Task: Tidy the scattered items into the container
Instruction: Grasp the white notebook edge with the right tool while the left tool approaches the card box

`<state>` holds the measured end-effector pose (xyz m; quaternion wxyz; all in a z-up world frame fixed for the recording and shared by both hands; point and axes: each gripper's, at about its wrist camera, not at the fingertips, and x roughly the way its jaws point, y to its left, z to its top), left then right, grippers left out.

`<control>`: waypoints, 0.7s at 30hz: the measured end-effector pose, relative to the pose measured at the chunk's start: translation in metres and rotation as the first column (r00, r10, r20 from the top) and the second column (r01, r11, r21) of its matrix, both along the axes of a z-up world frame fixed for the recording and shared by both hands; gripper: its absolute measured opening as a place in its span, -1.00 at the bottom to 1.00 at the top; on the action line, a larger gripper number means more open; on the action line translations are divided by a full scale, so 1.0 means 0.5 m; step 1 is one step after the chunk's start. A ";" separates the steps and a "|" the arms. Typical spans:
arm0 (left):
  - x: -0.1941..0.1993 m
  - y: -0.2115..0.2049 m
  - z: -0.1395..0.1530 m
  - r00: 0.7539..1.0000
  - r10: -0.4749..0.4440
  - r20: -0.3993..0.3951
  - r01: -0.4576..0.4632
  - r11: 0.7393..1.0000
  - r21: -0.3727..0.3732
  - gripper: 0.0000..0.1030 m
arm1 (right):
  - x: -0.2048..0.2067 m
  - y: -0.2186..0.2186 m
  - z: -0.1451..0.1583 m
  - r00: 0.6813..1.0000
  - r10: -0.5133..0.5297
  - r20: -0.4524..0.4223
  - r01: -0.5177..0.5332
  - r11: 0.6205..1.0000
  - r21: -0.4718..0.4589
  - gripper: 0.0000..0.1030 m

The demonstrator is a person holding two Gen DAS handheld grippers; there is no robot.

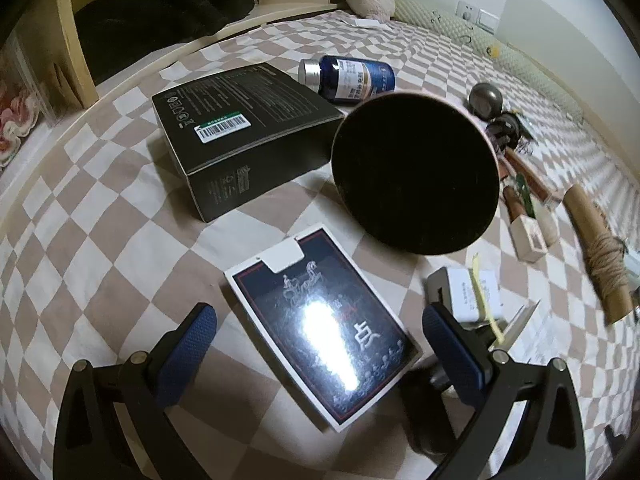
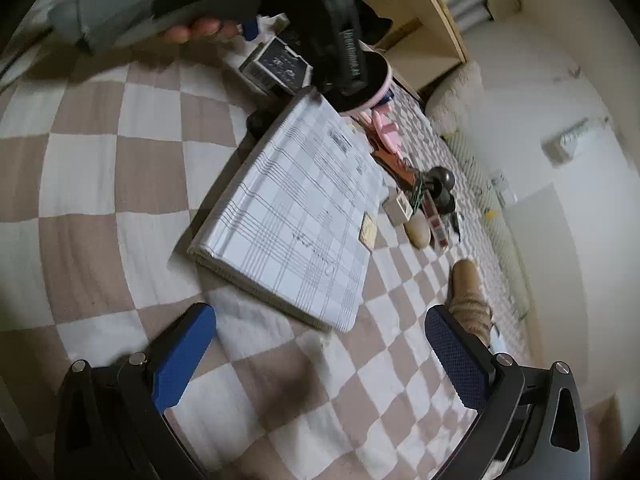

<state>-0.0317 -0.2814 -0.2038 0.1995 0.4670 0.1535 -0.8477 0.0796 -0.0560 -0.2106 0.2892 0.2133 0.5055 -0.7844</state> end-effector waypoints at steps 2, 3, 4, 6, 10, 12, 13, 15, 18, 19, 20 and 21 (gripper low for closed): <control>0.002 -0.007 0.005 1.000 0.010 -0.015 -0.010 1.000 0.025 1.00 | 0.004 -0.008 -0.004 0.999 0.018 -0.026 -0.018 1.000 0.025 1.00; 0.003 -0.009 0.007 1.000 0.016 -0.022 -0.015 0.999 0.036 1.00 | 0.009 -0.011 -0.007 0.998 0.030 -0.049 -0.028 0.999 0.037 1.00; 0.004 -0.012 0.010 0.999 0.021 -0.029 -0.020 0.999 0.045 1.00 | 0.014 -0.015 -0.010 0.997 0.042 -0.071 -0.038 0.998 0.050 1.00; 0.006 -0.015 0.015 0.999 0.030 -0.040 -0.028 0.998 0.055 1.00 | 0.017 -0.022 -0.016 0.993 0.053 -0.108 -0.047 0.997 0.061 1.00; 0.009 -0.013 0.021 0.999 0.028 -0.047 -0.025 0.998 0.055 1.00 | 0.015 -0.033 -0.023 0.985 0.058 -0.163 -0.049 0.997 0.062 1.00; 0.009 -0.011 0.022 0.999 0.025 -0.048 -0.023 0.999 0.048 1.00 | 0.013 -0.039 -0.024 0.981 0.057 -0.185 -0.046 0.997 0.060 1.00; 0.009 -0.011 0.023 0.999 0.024 -0.048 -0.022 0.999 0.045 1.00 | 0.012 -0.044 -0.025 0.979 0.056 -0.194 -0.046 0.997 0.060 1.00; 0.009 -0.010 0.022 0.999 0.021 -0.046 -0.019 0.999 0.043 1.00 | 0.009 -0.054 -0.026 0.976 0.058 -0.210 -0.046 0.997 0.060 1.00; 0.011 -0.013 0.022 0.999 0.025 -0.045 -0.023 0.999 0.043 1.00 | 0.010 -0.057 -0.025 0.974 0.047 -0.220 -0.038 0.998 0.043 1.00; 0.012 -0.014 0.022 0.999 0.026 -0.044 -0.024 0.999 0.043 1.00 | 0.010 -0.057 -0.024 0.974 0.044 -0.224 -0.037 0.999 0.037 1.00; 0.013 -0.015 0.022 0.999 0.028 -0.045 -0.026 0.999 0.043 1.00 | 0.012 -0.057 -0.023 0.973 0.044 -0.229 -0.038 0.999 0.029 1.00; 0.014 -0.017 0.023 0.998 0.031 -0.048 -0.029 0.999 0.044 1.00 | 0.013 -0.056 -0.021 0.971 0.045 -0.234 -0.042 0.999 0.018 0.94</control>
